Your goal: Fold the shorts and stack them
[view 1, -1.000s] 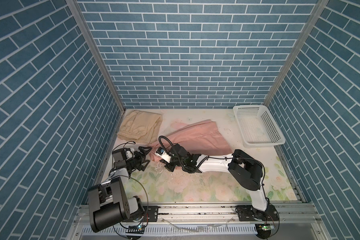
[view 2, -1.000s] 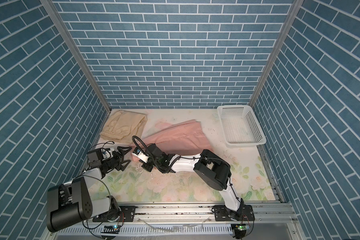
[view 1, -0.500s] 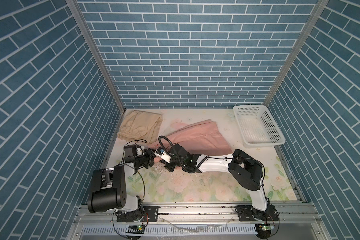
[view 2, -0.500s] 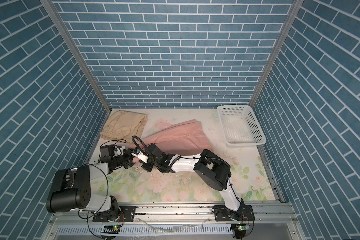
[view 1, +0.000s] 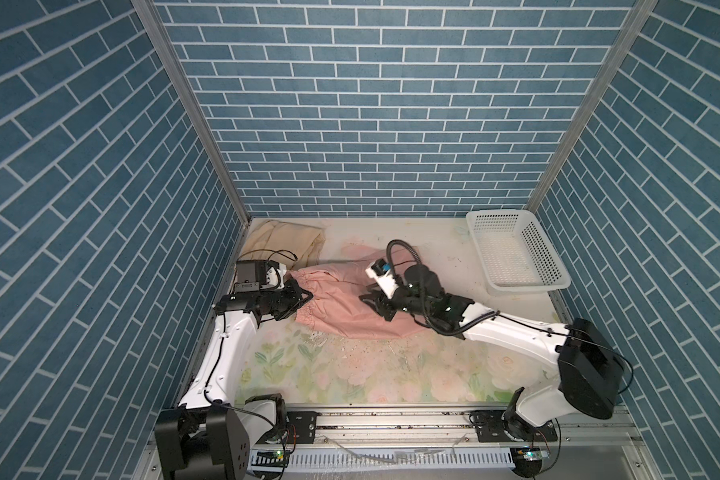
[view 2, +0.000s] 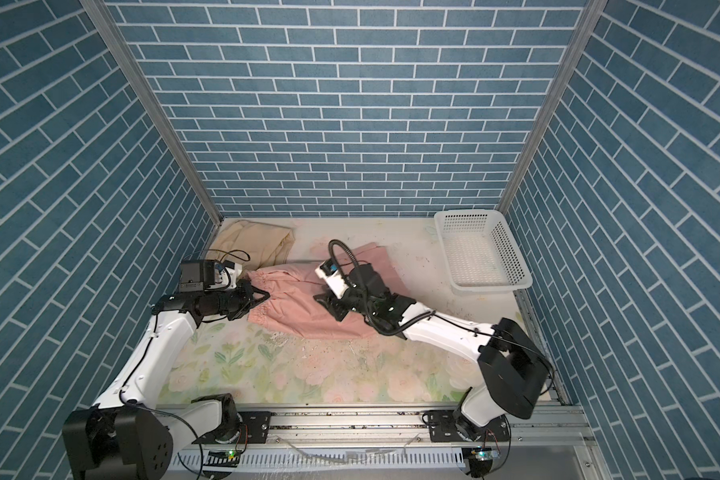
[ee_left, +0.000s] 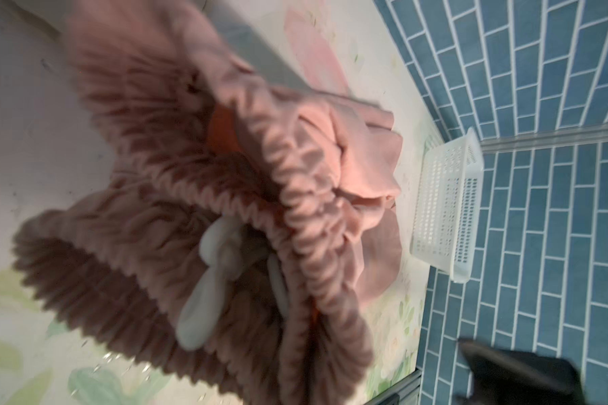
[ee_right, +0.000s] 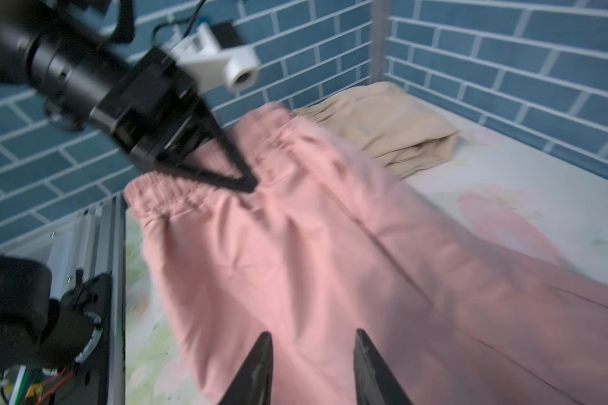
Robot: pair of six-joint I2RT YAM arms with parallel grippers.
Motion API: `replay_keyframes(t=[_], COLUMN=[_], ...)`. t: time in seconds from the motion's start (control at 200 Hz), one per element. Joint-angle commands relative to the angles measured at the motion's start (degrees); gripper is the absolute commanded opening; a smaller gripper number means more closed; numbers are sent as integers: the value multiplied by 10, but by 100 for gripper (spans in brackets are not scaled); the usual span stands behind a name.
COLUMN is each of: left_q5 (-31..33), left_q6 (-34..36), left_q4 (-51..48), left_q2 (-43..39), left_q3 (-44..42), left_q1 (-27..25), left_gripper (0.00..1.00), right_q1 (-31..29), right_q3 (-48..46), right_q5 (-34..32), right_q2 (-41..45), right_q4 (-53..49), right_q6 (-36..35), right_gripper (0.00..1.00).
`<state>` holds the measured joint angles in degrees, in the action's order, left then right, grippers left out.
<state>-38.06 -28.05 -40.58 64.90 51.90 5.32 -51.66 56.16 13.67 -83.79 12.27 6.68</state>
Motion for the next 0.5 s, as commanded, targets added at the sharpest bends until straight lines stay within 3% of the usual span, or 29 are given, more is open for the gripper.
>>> replay_keyframes(t=[0.0, 0.25, 0.385, 0.495], left_q5=[39, 90, 131, 130], left_q6=[109, 173, 196, 202], left_q4=[-193, -333, -375, -374], left_q2=[12, 78, 114, 140], left_q3=[51, 191, 266, 310], left_q1=[-2, 5, 13, 15], left_gripper=[0, 0, 0, 0], right_q1=[1, -19, -89, -128], right_q3=[-2, 82, 115, 144], right_q5=[6, 95, 91, 112], right_q2=[-12, -175, -235, -295], right_q4=[-79, -50, -64, -41], right_q6=[-15, -4, -33, -8], right_gripper=[30, 2, 0, 0])
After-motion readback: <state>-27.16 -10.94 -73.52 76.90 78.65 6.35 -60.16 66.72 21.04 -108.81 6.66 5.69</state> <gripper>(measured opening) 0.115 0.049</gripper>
